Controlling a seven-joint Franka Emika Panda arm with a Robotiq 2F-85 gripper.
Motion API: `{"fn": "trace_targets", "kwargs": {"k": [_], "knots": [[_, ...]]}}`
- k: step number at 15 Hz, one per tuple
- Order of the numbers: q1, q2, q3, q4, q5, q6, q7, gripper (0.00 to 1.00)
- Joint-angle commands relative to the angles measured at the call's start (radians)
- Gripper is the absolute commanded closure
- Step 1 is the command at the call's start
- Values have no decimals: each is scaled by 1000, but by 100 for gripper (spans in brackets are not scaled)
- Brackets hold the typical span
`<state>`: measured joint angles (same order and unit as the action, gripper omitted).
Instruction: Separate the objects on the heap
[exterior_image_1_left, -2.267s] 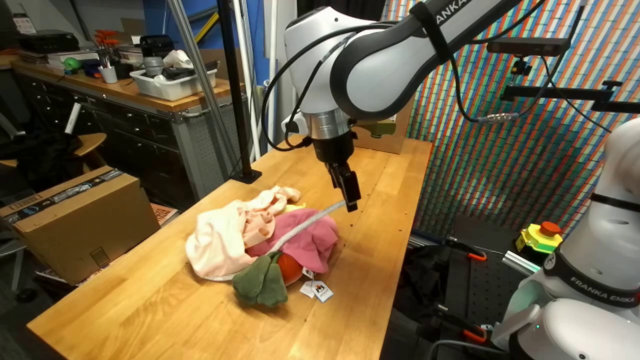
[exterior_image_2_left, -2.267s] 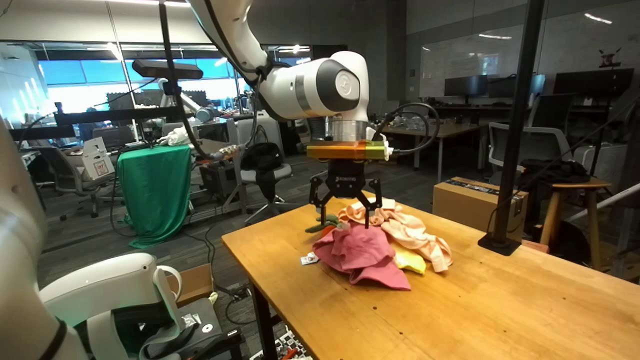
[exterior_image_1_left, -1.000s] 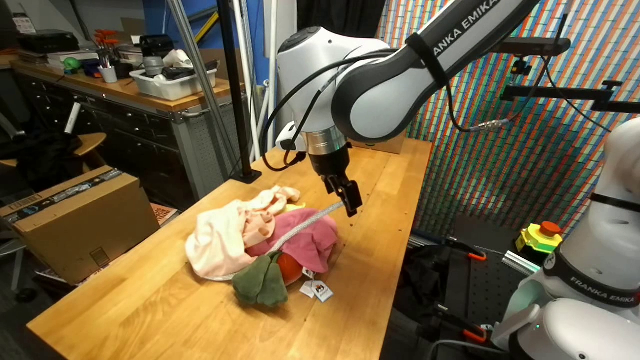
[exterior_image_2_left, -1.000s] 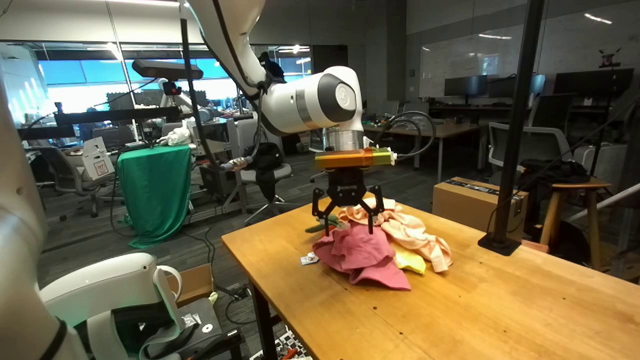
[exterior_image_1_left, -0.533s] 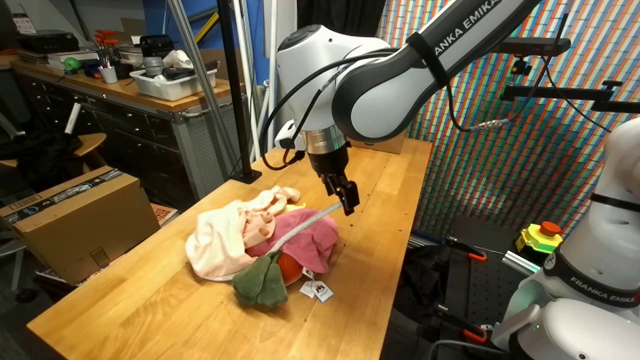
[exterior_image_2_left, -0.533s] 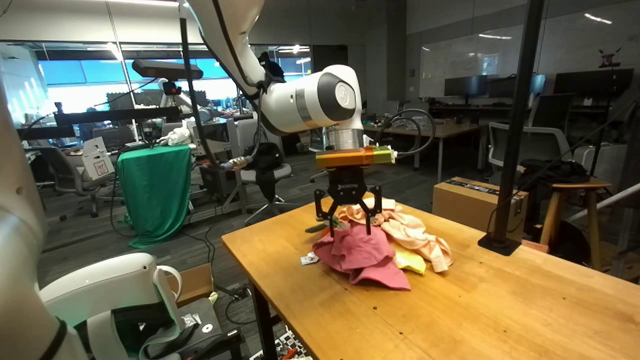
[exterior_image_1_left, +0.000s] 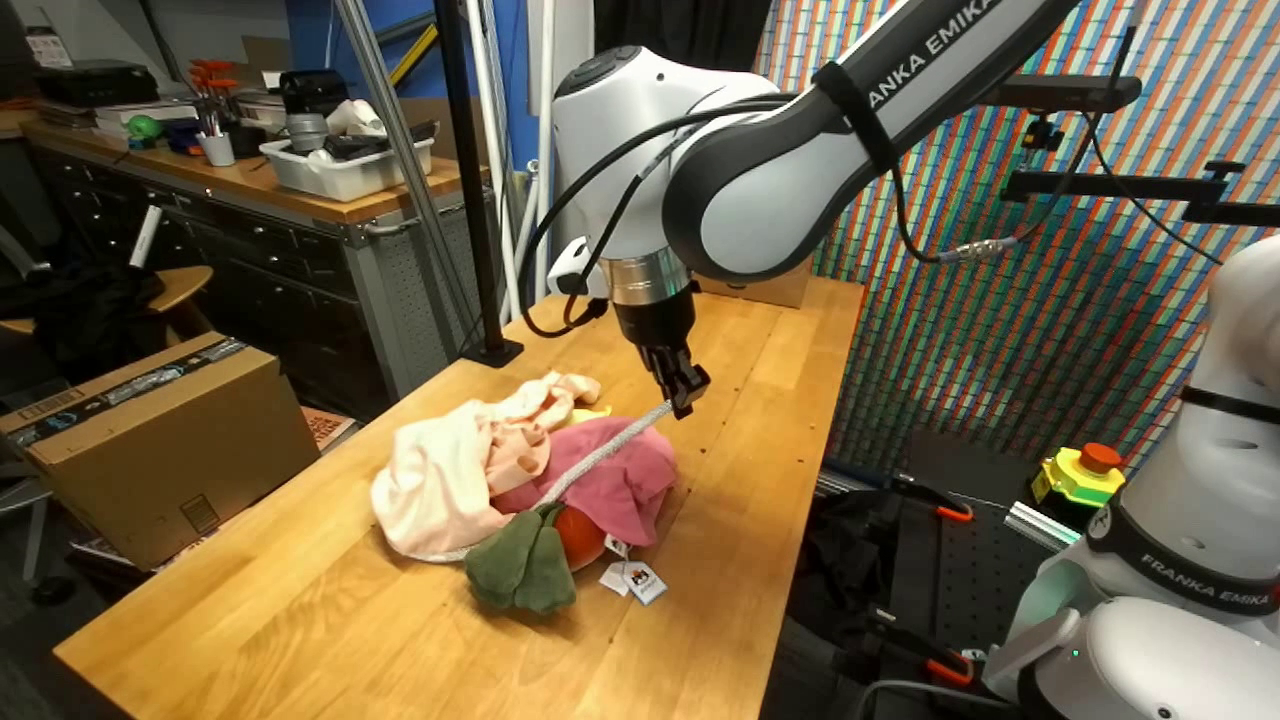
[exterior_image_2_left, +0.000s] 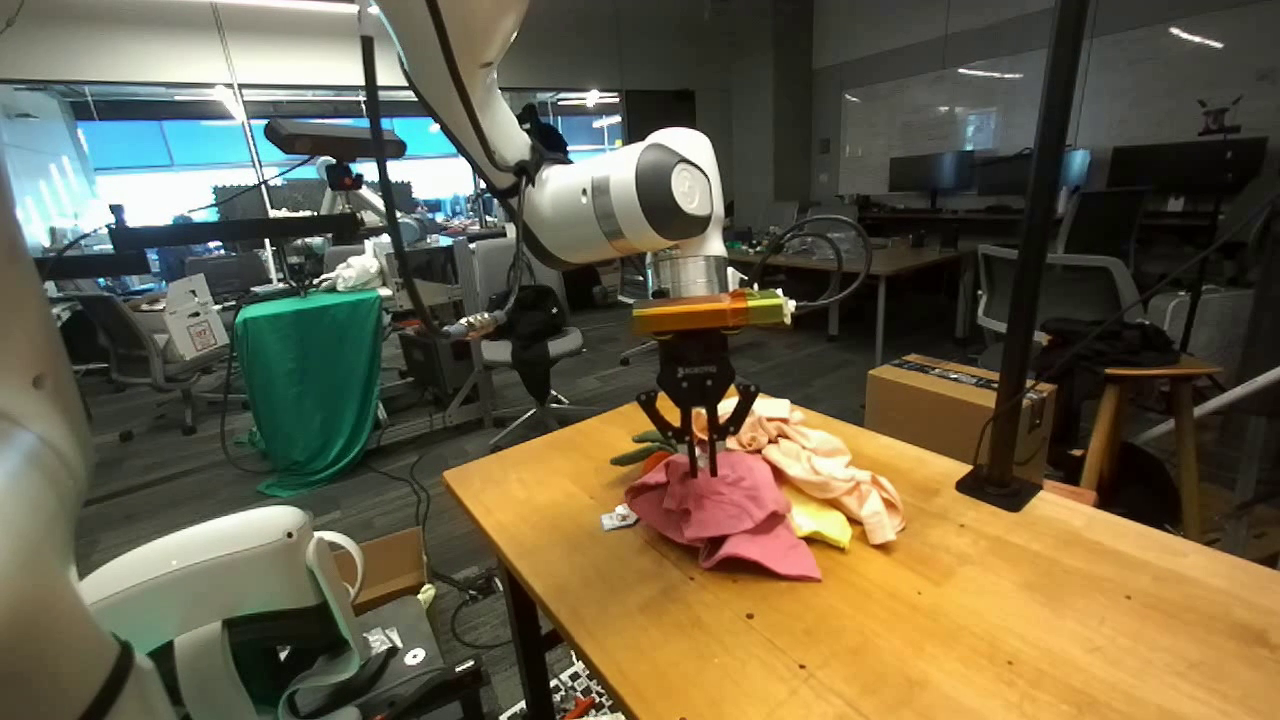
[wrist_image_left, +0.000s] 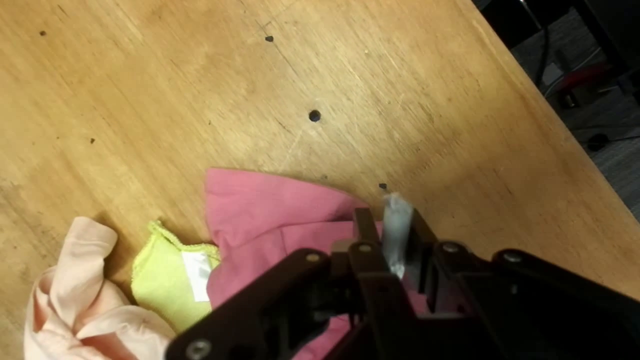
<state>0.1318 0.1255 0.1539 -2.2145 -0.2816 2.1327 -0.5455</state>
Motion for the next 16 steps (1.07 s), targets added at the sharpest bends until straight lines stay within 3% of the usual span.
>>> {"fn": "trace_targets", "kwargs": {"k": [1, 3, 16], "knots": [[0, -9, 0, 7, -13, 13, 18, 98], [-1, -11, 0, 6, -15, 16, 24, 92], [-30, -134, -43, -45, -13, 122, 223, 97]]}}
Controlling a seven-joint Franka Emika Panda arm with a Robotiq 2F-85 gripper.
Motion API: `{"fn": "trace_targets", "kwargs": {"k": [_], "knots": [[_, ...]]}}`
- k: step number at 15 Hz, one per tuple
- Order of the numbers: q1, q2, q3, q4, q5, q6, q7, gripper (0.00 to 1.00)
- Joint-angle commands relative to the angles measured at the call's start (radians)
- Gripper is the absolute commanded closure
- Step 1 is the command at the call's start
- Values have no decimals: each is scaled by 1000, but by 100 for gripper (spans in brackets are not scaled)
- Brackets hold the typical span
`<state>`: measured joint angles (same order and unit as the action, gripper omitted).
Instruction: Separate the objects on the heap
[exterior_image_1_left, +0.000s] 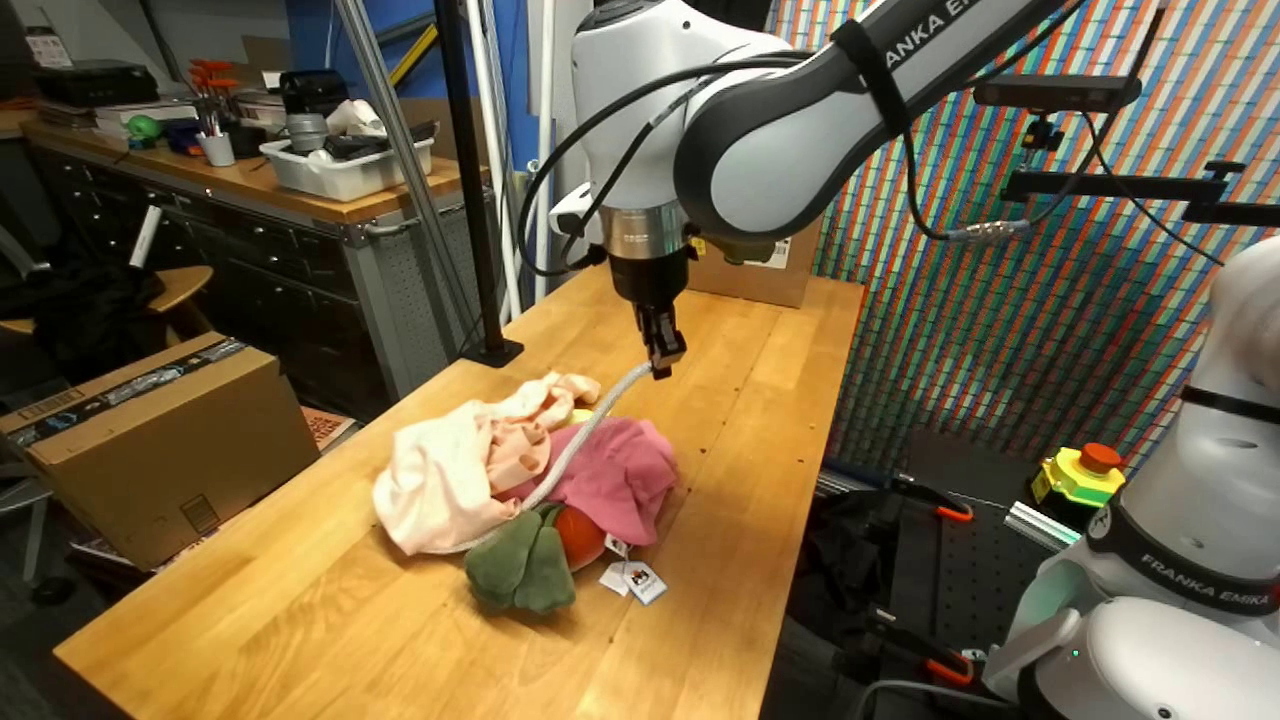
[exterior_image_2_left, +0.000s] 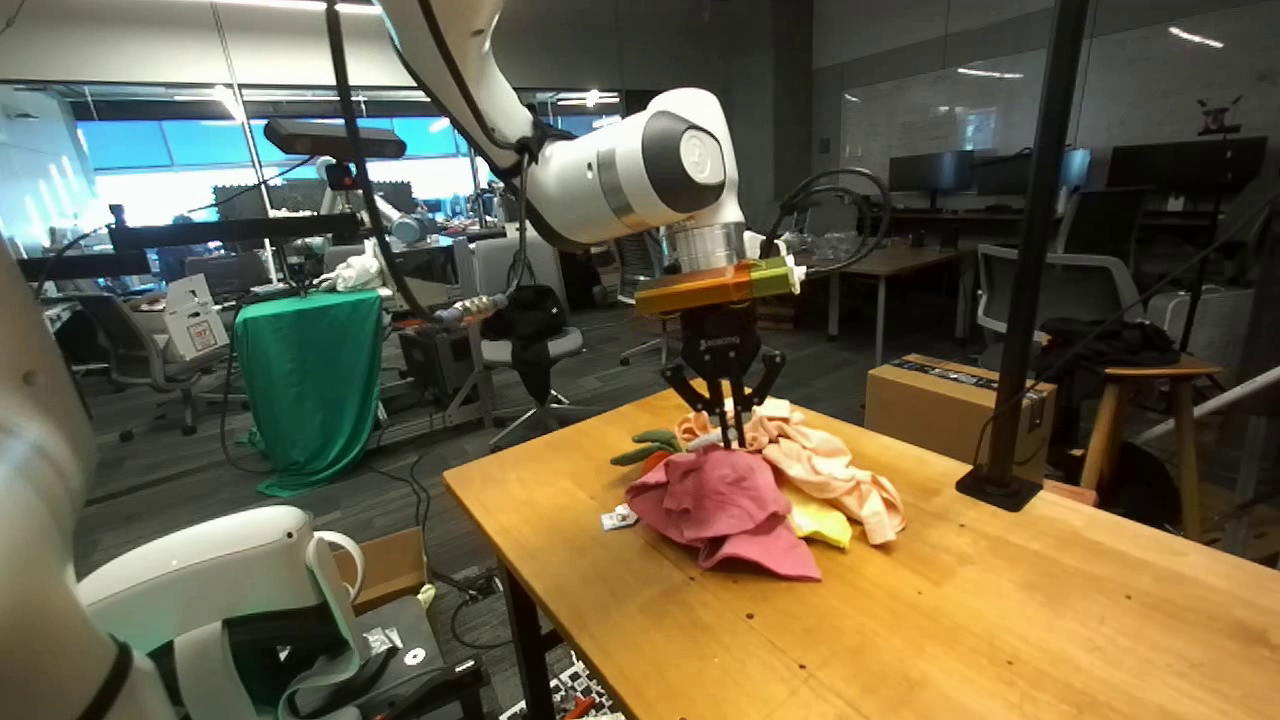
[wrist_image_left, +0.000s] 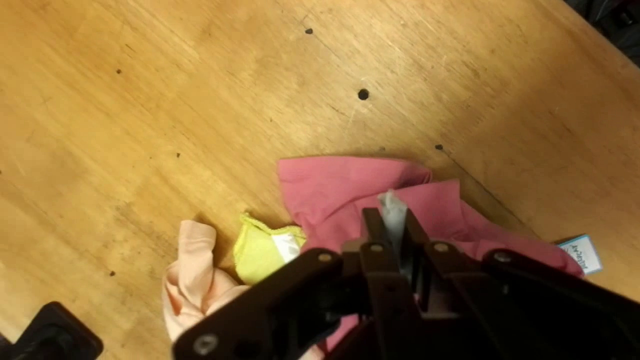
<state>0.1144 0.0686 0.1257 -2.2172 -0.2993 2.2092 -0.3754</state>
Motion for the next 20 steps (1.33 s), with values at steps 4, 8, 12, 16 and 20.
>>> {"fn": "trace_targets", "kwargs": {"k": [4, 8, 12, 16, 20], "knots": [[-37, -167, -45, -78, 26, 94, 123, 97], [-65, -252, -78, -110, 35, 120, 194, 97], [-95, -324, -106, -129, 40, 127, 265, 97], [-128, -377, -127, -124, 46, 117, 329, 97], [-170, -418, -149, -106, 51, 98, 390, 97]]}}
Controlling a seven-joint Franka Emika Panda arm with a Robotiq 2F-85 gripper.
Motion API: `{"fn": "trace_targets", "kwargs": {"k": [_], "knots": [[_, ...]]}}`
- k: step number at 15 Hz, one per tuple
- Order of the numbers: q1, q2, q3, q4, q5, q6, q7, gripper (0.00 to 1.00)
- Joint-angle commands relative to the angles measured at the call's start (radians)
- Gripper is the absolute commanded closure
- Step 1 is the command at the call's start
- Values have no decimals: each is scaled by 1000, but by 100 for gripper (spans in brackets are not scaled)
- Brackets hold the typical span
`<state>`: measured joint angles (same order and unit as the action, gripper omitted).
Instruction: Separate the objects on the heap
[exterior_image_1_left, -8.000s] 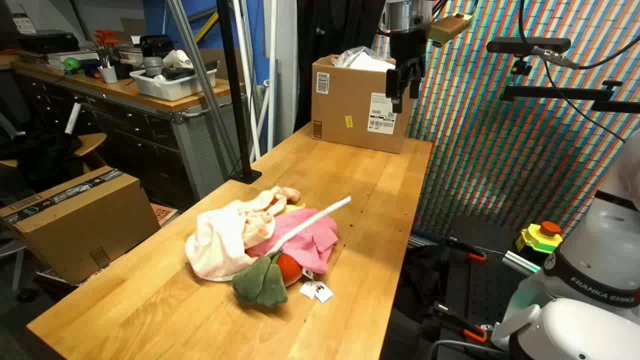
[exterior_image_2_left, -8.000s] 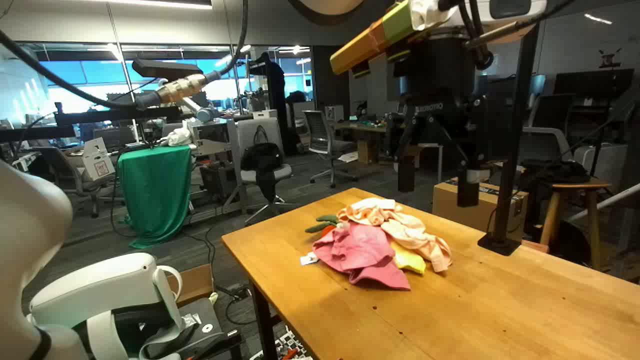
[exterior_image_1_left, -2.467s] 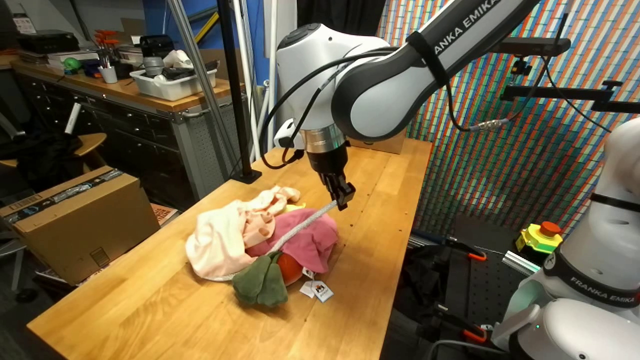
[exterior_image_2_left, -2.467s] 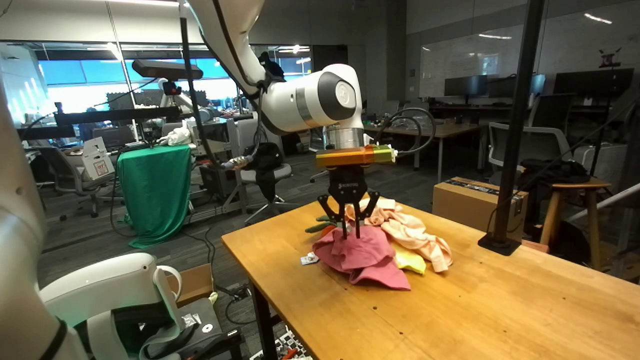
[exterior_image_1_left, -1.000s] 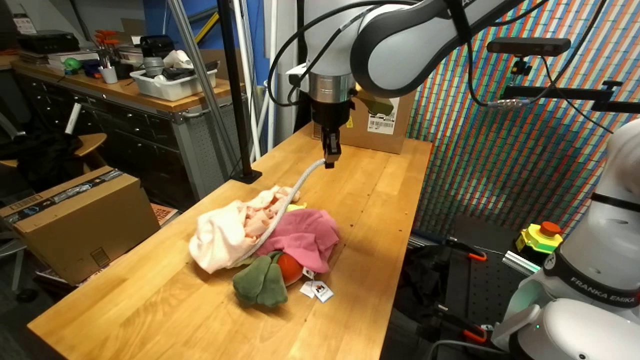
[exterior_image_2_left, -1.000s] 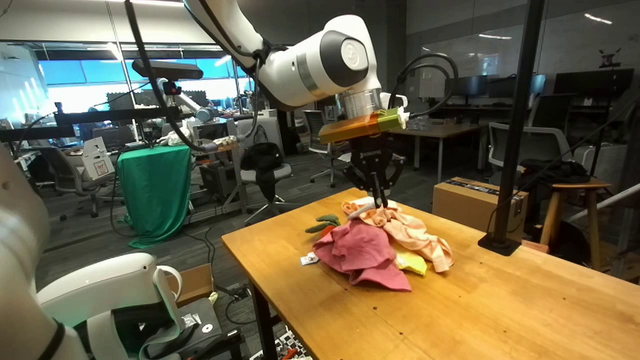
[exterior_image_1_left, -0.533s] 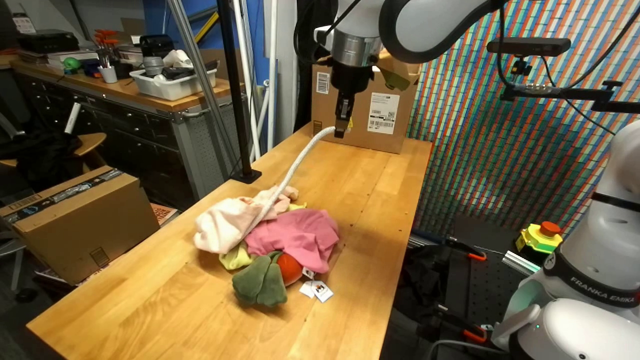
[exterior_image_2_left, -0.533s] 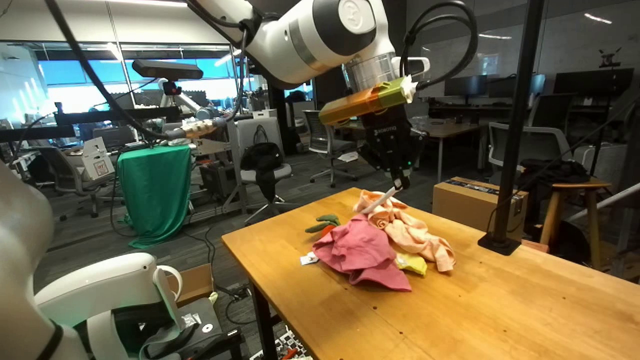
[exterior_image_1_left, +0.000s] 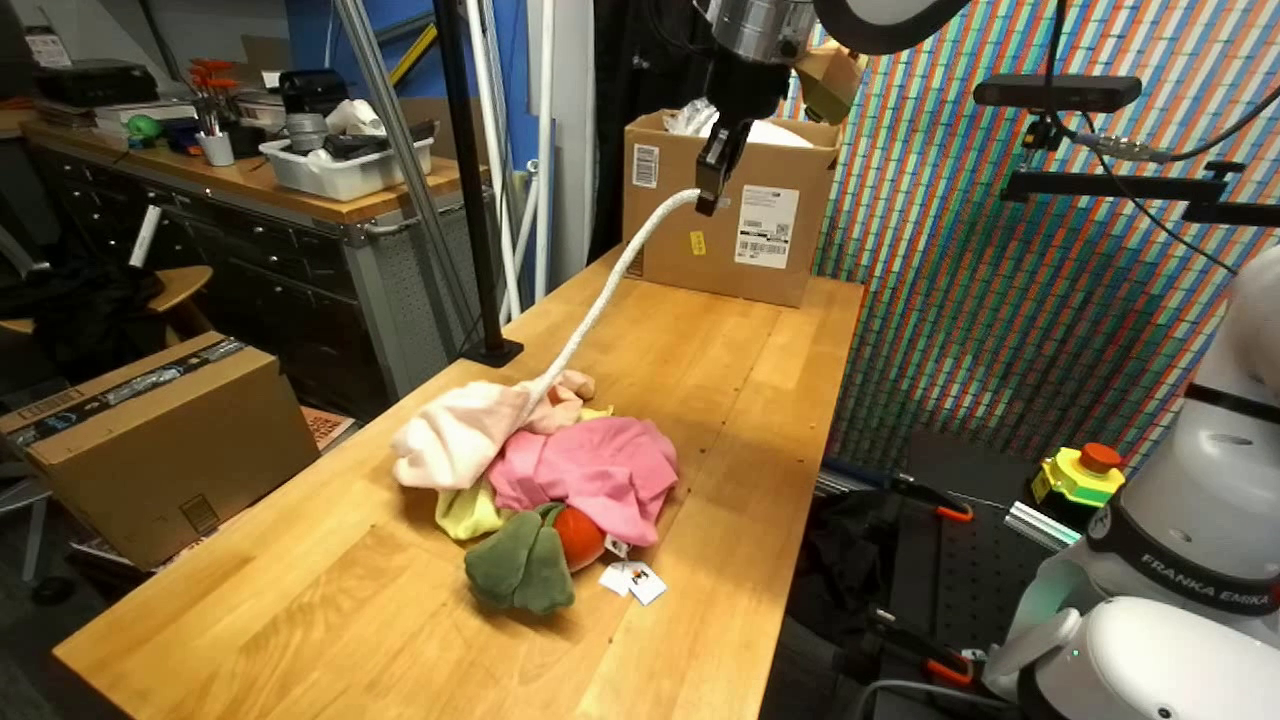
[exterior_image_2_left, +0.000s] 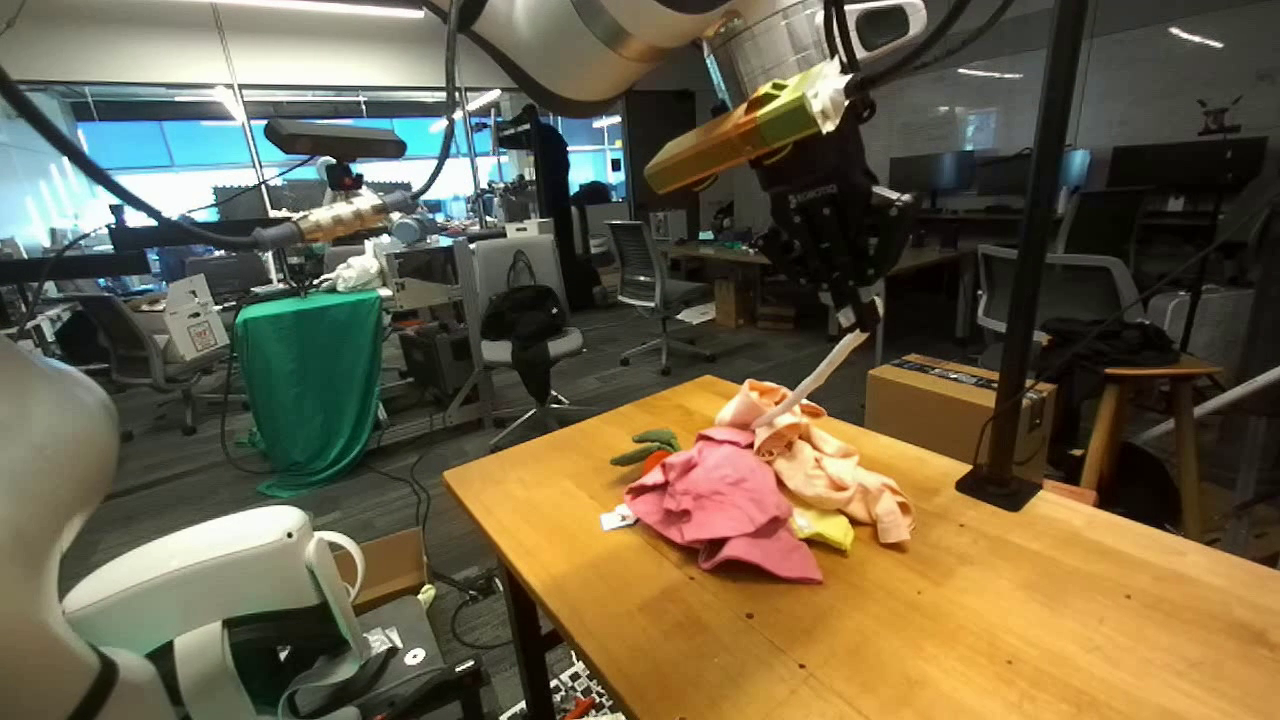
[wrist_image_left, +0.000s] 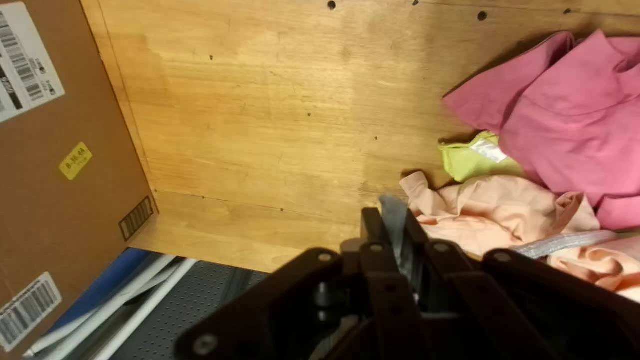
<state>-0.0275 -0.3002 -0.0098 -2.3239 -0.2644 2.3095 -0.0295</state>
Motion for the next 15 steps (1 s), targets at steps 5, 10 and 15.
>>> {"fn": "trace_targets", "kwargs": {"k": [5, 10, 15], "knots": [[-93, -81, -33, 26, 16, -12, 148, 97], [-177, -97, -32, 49, -16, 1, 290, 97], [-249, -99, -35, 81, -36, 6, 415, 97]]}}
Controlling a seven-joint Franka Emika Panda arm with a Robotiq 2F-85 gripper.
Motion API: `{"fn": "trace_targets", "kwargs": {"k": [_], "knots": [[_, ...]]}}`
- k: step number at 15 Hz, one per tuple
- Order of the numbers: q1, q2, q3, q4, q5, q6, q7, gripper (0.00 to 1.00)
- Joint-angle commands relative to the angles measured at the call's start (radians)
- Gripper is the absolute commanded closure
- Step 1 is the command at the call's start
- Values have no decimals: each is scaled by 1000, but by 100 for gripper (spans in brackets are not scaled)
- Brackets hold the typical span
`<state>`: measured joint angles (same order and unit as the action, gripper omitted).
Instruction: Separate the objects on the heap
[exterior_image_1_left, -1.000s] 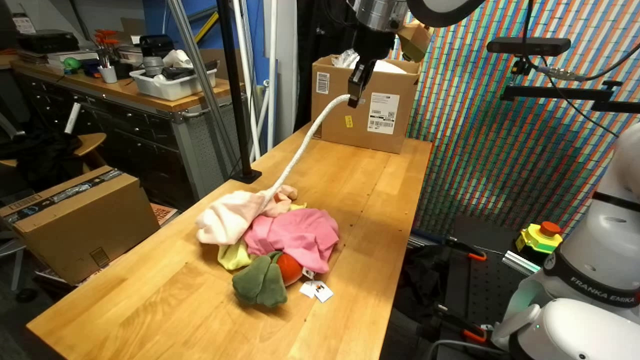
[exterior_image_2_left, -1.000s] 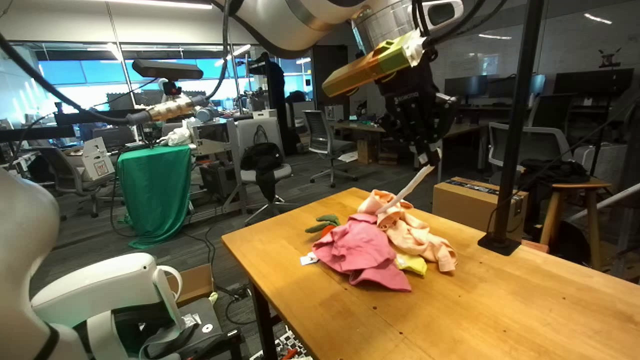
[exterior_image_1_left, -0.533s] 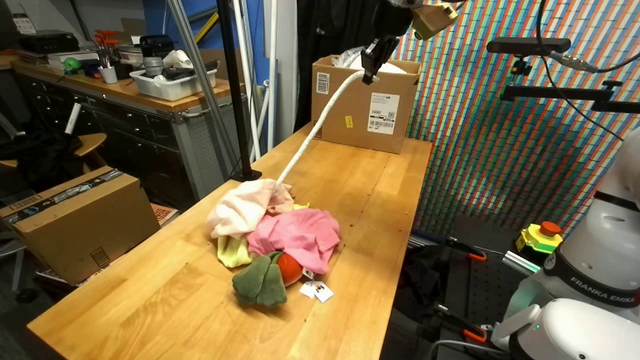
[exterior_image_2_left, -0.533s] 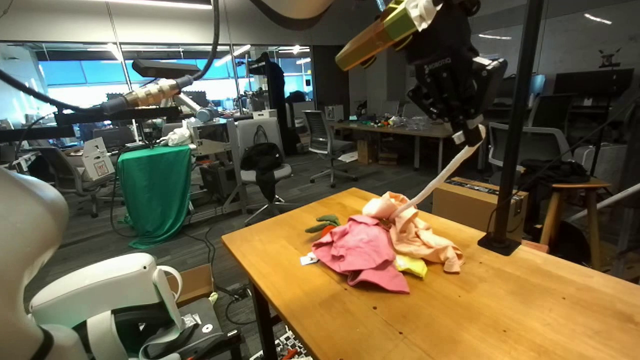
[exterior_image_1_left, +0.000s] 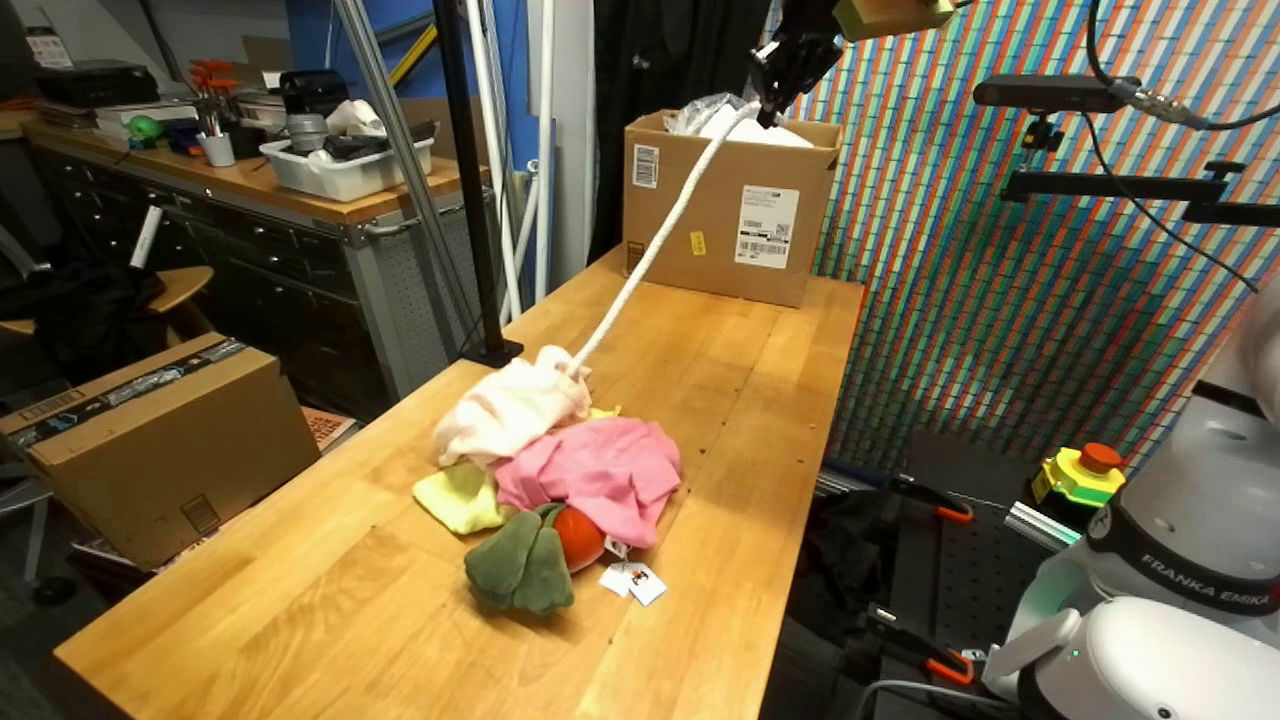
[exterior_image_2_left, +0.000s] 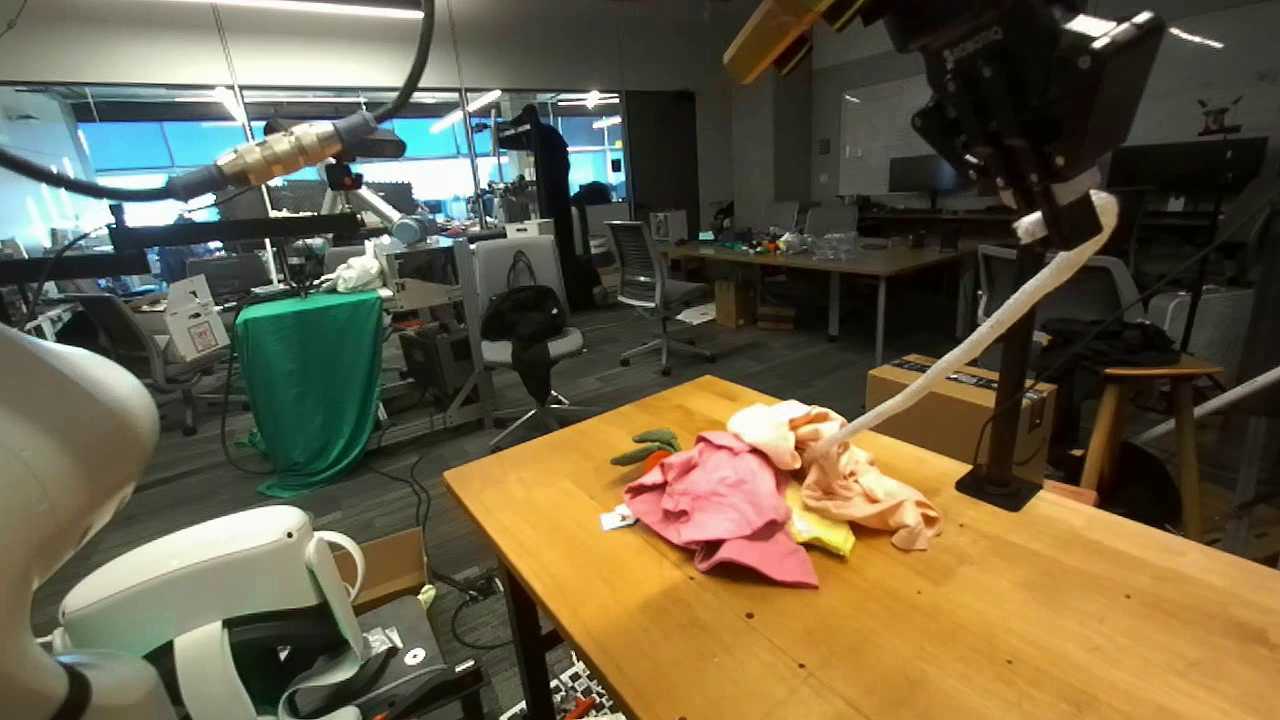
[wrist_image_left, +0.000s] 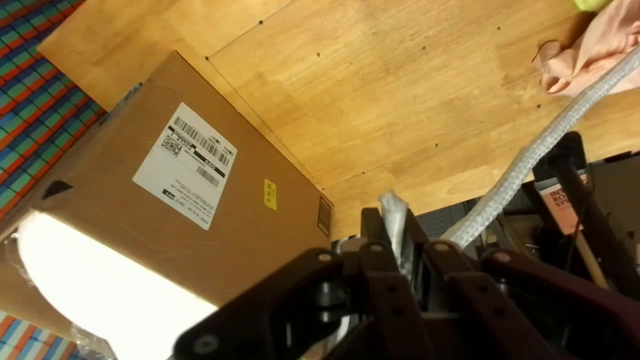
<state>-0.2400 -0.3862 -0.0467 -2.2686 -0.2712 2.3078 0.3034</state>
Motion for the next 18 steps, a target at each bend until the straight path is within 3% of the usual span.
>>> {"fn": "trace_targets", "kwargs": {"k": [1, 18], "knots": [[-49, -12, -1, 34, -31, 7, 102, 97], [-177, 36, -61, 189, -77, 5, 248, 97]]}}
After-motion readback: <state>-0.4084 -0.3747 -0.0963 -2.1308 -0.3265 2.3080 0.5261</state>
